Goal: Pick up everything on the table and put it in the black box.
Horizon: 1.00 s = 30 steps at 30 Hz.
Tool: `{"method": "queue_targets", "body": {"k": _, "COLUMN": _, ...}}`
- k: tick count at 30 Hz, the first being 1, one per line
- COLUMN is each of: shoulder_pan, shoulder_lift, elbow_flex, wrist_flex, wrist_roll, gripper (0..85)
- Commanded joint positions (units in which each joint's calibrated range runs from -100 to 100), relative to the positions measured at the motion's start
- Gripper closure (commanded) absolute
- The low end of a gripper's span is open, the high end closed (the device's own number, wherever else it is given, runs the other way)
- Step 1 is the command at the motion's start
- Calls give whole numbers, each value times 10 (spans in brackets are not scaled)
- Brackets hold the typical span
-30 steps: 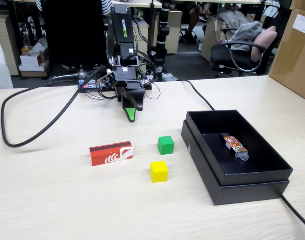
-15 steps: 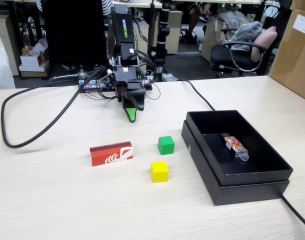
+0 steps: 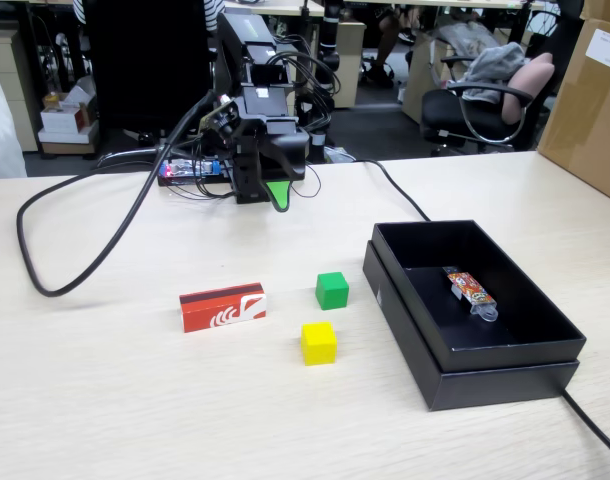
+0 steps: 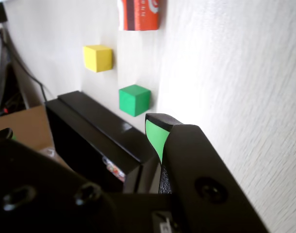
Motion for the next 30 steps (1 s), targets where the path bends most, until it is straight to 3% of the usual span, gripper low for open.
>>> {"method": "queue_targets", "body": {"k": 1, "shoulder_pan": 10, "shoulder_lift": 2, "elbow_flex": 100, "wrist_flex": -55, "wrist_roll": 0, "gripper": 351}}
{"method": "queue_targets", "body": {"k": 3, "shoulder_pan": 19, "shoulder_lift": 40, "elbow_flex": 210, "wrist_flex": -181, "wrist_roll": 13, "gripper": 351}}
{"method": "queue_targets", "body": {"k": 5, "shoulder_pan": 21, "shoulder_lift": 84, "elbow_flex": 279, "wrist_flex": -228, "wrist_roll": 14, "gripper": 354}}
{"method": "queue_targets", "body": {"k": 9, "shoulder_pan": 20, "shoulder_lift": 144, "elbow_flex": 350, "wrist_flex": -230, "wrist_roll": 14, "gripper": 363}}
{"method": "queue_targets", "body": {"k": 14, "shoulder_pan": 21, "shoulder_lift": 331, "elbow_flex": 513, "wrist_flex": -345, "wrist_roll": 20, "gripper": 376}}
{"method": "queue_targets", "body": {"k": 30, "shoulder_pan": 23, "shoulder_lift": 703, "elbow_flex": 637, "wrist_flex": -396, "wrist_roll": 42, "gripper": 370}}
